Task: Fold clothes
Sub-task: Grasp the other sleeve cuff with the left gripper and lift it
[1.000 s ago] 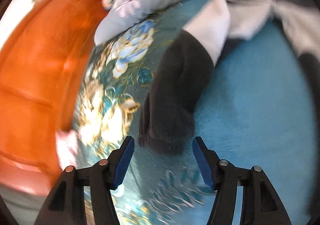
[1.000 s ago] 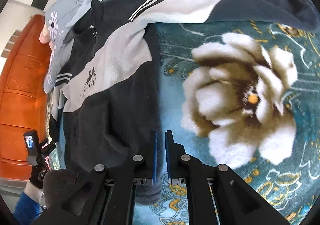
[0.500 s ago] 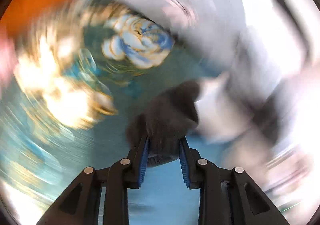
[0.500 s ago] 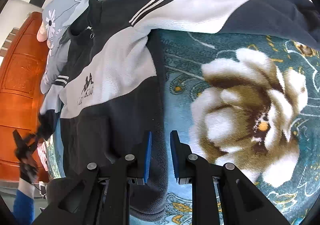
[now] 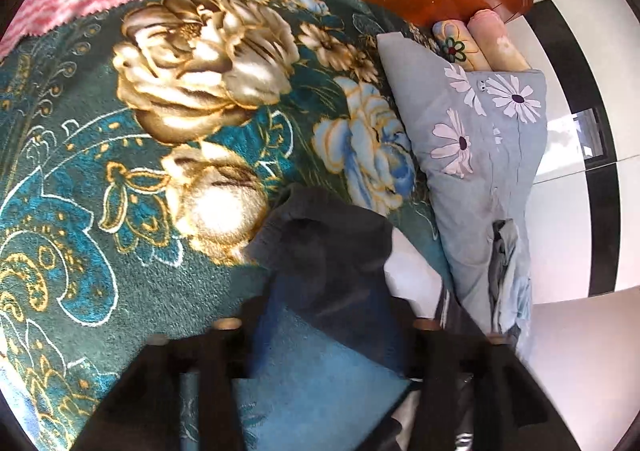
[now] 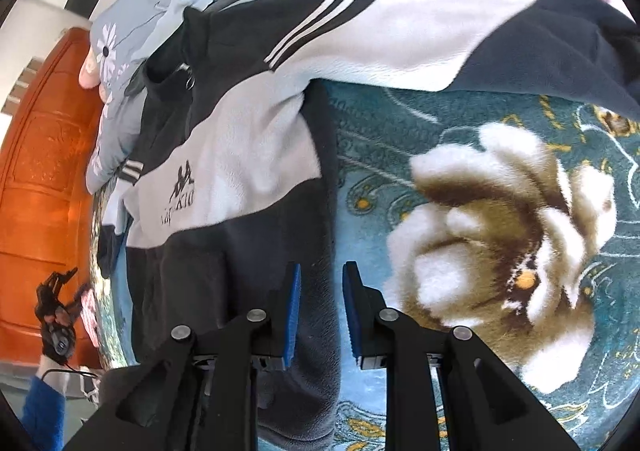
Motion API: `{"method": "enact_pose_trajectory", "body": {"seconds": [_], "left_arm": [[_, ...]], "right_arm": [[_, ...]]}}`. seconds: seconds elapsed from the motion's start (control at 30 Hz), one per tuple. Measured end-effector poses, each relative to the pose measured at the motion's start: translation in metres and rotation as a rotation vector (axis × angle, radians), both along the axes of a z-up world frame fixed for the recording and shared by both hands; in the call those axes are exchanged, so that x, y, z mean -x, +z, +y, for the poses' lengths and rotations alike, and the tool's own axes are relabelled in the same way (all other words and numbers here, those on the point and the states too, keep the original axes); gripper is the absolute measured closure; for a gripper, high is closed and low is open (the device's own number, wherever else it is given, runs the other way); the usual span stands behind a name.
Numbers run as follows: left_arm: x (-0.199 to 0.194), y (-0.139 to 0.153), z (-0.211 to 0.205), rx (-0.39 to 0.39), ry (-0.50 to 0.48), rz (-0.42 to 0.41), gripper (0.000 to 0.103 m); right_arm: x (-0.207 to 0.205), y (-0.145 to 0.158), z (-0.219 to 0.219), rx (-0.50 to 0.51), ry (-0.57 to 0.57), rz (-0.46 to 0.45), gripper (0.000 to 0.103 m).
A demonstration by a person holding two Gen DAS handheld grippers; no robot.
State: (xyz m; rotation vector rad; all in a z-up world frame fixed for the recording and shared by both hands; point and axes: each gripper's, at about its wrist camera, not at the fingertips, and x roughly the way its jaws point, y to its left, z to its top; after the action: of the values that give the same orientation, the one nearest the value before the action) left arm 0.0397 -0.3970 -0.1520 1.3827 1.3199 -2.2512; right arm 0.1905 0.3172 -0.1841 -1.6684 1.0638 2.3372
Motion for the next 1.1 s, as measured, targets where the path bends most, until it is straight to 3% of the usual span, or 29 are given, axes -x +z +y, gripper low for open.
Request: {"method": "enact_pose_trajectory", "body": {"seconds": [0.1,0.33,0.43,0.5,0.57,0.6,0.7,0.83,0.93,1.03,1.1], "left_arm": [[0.006,-0.022,0.011,0.002,-0.024,-0.054,0.039],[0.008,-0.076,0.014,-0.155,0.181,-0.08,0.039],[0.006,-0.08,0.011,-0.188,0.292,-0.037,0.04],[0.011,-0.079,0.012,-0.177,0.31,-0.039,0.042],[0.018,-0.074,0.014,-0.129,0.295,-0.058,0.061],[0.021,-0.071,0.016,-0.098,0.286,-0.073,0.091],[0.027,-0.056,0.024,-0.044,0.265,-0.045,0.095],[0.056,-0.002,0.066,0.115,0.081,0.048,0.097],[0.077,0.057,0.123,0.201,-0.11,0.205,0.097],[0.093,0.104,0.199,0.221,-0.322,0.357,0.097],[0.099,0.121,0.246,0.203,-0.428,0.418,0.097]], "right_arm": [[0.0,-0.005,0.002,0.009,-0.02,-0.013,0.077],[-0.002,0.0,0.004,-0.019,-0.051,-0.008,0.076],[-0.011,0.003,0.019,-0.019,-0.11,0.002,0.068],[-0.017,0.003,0.028,-0.007,-0.146,-0.003,0.067],[-0.025,0.001,0.036,-0.001,-0.183,-0.015,0.067],[-0.027,0.0,0.039,0.002,-0.197,-0.018,0.067],[-0.033,-0.003,0.046,0.024,-0.229,-0.018,0.067],[-0.034,-0.005,0.048,0.04,-0.242,-0.006,0.067],[-0.033,-0.006,0.049,0.054,-0.236,0.001,0.067],[-0.031,-0.008,0.049,0.068,-0.229,0.008,0.067],[-0.028,-0.008,0.047,0.079,-0.226,0.015,0.067]]}}
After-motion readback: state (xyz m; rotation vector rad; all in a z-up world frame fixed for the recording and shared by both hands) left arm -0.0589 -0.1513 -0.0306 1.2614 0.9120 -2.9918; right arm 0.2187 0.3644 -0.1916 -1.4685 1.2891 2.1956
